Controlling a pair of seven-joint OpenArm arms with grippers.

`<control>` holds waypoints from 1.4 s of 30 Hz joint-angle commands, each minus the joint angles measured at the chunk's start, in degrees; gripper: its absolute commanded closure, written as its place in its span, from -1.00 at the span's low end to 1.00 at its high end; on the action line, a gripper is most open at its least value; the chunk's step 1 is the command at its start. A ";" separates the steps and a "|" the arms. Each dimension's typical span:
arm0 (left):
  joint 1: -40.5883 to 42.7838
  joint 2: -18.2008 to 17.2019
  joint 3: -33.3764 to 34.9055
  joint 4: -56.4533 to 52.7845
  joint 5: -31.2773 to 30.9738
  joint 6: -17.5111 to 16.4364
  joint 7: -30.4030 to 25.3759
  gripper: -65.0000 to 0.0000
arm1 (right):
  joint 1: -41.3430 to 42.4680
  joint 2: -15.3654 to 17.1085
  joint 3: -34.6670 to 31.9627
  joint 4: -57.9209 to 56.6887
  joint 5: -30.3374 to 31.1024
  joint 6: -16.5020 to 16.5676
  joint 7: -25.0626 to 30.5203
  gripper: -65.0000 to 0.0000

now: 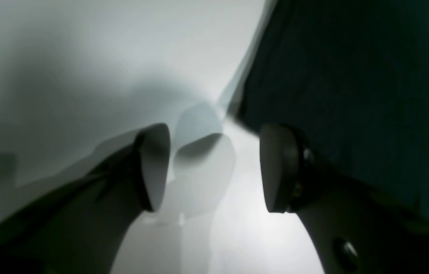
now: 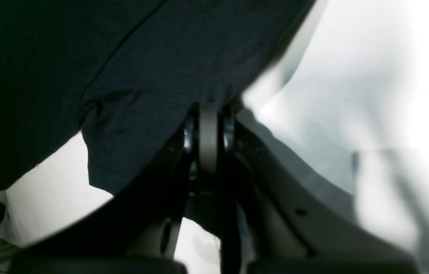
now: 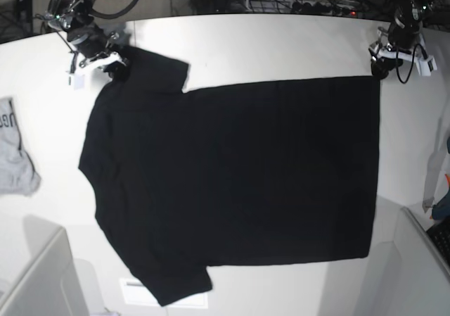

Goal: Fold the T-shirt properly
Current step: 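Grasp the black T-shirt's side edge corners with both grippers, then lift the held edge with both grippers and pull it taut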

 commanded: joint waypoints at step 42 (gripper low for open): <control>10.09 -5.24 -0.62 18.32 -1.26 0.01 5.08 1.00 | -13.94 -4.20 0.78 23.64 0.76 4.46 -3.64 1.00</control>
